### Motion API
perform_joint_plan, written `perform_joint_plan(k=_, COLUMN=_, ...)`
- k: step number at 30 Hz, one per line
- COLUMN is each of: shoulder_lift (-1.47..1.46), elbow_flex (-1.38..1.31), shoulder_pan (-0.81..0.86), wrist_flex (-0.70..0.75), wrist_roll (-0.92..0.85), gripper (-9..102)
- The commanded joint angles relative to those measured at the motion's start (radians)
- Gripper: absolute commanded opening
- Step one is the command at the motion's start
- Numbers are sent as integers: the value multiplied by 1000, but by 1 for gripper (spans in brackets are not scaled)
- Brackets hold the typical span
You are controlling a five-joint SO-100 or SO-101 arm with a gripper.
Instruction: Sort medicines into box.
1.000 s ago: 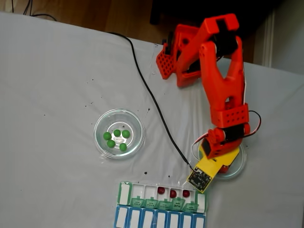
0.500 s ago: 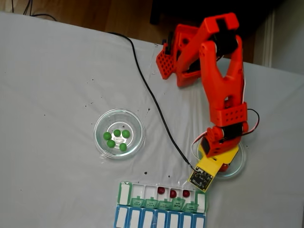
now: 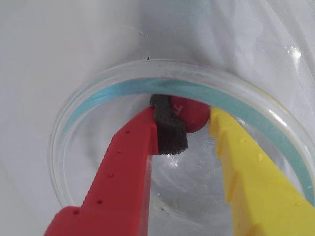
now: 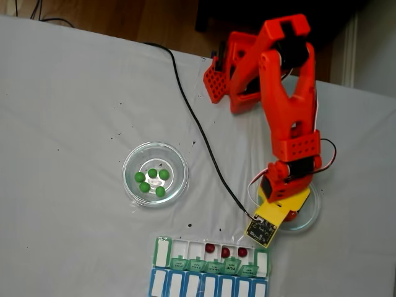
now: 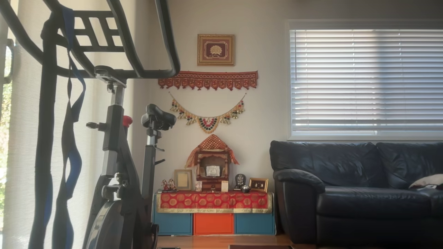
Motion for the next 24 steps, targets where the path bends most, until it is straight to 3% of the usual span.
perform_joint_plan(k=1, shoulder_lift=127, elbow_flex=26, shoulder_pan=-2, wrist_flex=-5, wrist_roll=2, gripper=1)
perform_joint_plan(k=8, shoulder_lift=183, elbow_flex=55, shoulder_pan=-35, wrist_flex=29, wrist_roll=49, gripper=1)
perform_joint_plan(k=19, shoulder_lift=152, elbow_flex=-149, shoulder_pan=-123, wrist_flex=387, wrist_roll=249, gripper=1)
perform_joint_plan(k=24, shoulder_lift=207, elbow_flex=-195, shoulder_pan=-118, wrist_flex=456, wrist_roll=311, gripper=1)
